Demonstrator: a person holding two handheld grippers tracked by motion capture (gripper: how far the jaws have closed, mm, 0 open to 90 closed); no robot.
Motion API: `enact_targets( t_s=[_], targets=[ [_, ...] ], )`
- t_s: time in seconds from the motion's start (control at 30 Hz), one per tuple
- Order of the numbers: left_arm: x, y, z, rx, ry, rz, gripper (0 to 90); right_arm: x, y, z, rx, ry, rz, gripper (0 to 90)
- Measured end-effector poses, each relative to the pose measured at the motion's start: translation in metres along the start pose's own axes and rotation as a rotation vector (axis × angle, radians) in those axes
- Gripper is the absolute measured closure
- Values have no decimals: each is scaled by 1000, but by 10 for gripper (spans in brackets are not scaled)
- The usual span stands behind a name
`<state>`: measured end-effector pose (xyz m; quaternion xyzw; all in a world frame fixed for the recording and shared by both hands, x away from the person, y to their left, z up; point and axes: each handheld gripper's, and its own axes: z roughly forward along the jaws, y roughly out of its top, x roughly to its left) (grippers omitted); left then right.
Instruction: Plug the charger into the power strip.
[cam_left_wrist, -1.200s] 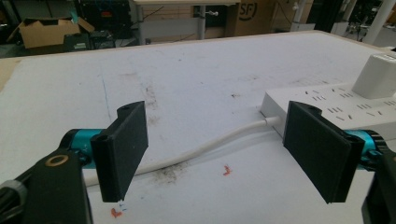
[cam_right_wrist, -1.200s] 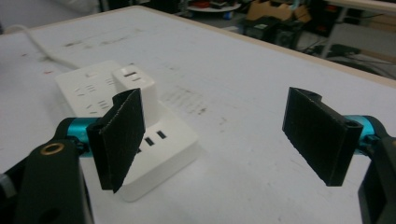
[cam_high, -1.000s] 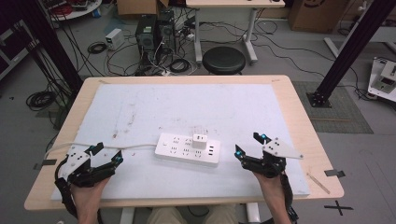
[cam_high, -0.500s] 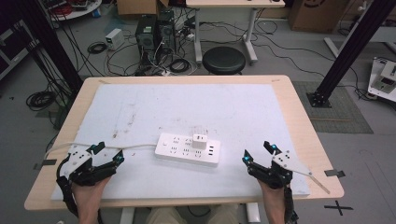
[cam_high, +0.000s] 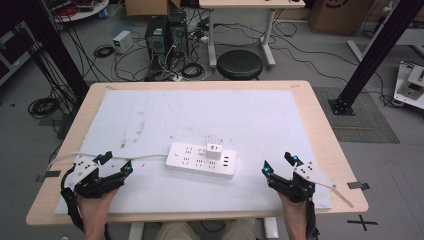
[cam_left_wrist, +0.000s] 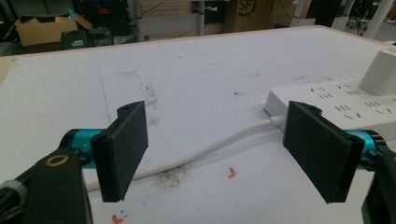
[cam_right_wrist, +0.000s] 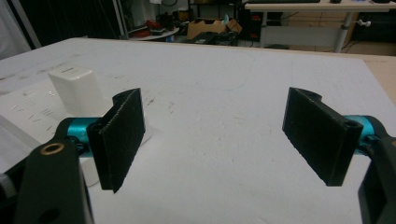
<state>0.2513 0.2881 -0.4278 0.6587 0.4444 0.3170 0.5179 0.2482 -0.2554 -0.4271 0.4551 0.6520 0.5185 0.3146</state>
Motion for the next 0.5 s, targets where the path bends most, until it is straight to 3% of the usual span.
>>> enact_targets(
  t_s=[0.5],
  targets=[
    [4, 1, 1, 2, 3, 3, 222, -2, 1, 2, 2, -4, 2, 216]
  ],
)
